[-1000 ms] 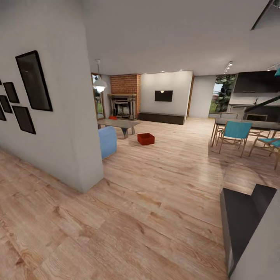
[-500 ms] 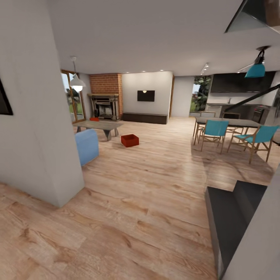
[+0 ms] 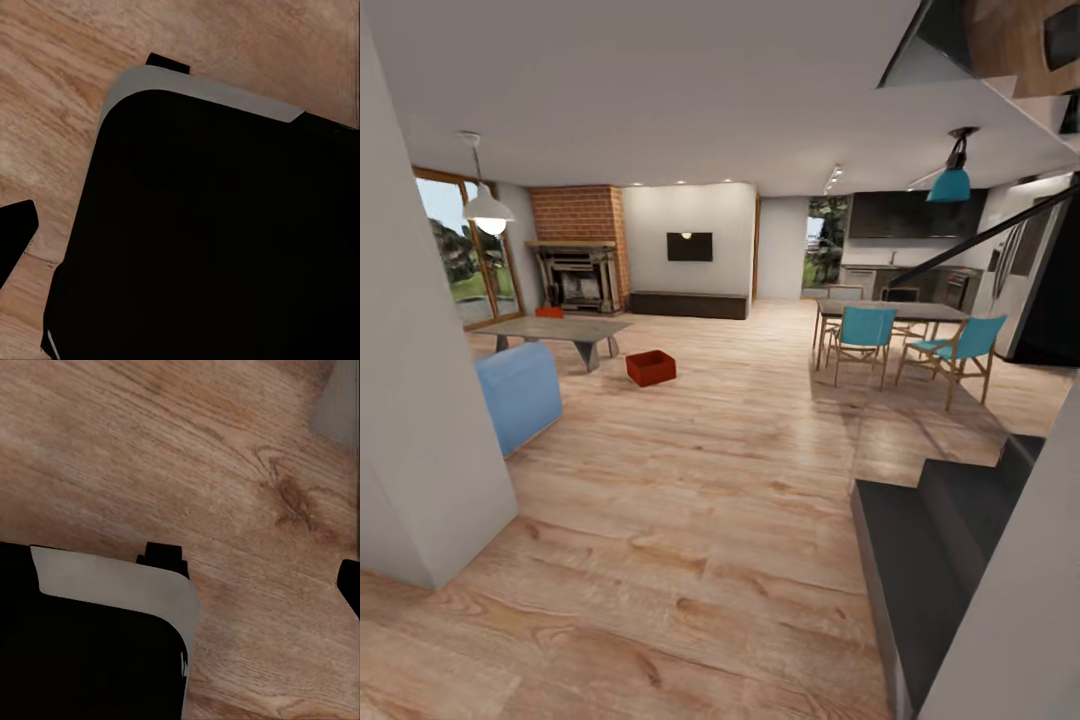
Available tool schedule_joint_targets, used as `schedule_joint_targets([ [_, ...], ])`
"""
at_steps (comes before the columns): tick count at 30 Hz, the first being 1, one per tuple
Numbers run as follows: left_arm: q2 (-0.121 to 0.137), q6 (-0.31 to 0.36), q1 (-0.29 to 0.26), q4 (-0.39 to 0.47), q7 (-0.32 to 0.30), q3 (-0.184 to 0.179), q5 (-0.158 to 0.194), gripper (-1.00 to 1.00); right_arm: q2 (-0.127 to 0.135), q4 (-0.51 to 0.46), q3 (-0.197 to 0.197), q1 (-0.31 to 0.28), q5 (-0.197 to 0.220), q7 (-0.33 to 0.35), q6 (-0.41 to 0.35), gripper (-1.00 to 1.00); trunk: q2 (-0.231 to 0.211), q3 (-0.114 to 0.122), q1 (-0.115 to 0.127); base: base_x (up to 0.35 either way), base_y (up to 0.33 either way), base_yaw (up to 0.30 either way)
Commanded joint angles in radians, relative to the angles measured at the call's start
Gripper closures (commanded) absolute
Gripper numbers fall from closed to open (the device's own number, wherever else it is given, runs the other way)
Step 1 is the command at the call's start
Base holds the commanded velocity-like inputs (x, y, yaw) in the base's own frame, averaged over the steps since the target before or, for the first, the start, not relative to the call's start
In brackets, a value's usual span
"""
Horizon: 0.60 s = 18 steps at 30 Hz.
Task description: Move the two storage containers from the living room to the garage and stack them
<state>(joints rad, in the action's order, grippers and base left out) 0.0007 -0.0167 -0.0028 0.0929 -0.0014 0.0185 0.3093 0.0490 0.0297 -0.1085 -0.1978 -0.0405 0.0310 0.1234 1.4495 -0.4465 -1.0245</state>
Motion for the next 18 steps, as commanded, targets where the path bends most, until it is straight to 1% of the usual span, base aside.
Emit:
schedule_joint_targets([
  [1,0.000,-0.002,0.000,0.000,0.000,0.001,0.004,-1.00,0.000,0.003,-0.005,-0.002,-0.004,0.001,0.005,-1.00,0.000,-0.001,-0.001,0.323,0.000,-0.273],
  [4,0.001,-0.002,0.000,0.000,0.000,0.001,0.004,-1.00,0.000,0.003,-0.005,-0.002,-0.004,0.001,0.005,-1.00,0.000,-0.001,-0.001,0.323,0.000,-0.256],
  [6,0.001,-0.002,0.000,0.000,0.000,0.001,0.004,-1.00,0.000,0.003,-0.005,-0.002,-0.004,0.001,0.005,-1.00,0.000,-0.001,-0.001,0.323,0.000,-0.146],
  [18,0.001,-0.003,0.000,-0.001,0.000,0.001,0.007,-1.00,0.000,0.003,-0.005,-0.002,-0.004,0.003,0.001,-1.00,0.000,-0.001,-0.001,0.323,0.000,-0.015],
])
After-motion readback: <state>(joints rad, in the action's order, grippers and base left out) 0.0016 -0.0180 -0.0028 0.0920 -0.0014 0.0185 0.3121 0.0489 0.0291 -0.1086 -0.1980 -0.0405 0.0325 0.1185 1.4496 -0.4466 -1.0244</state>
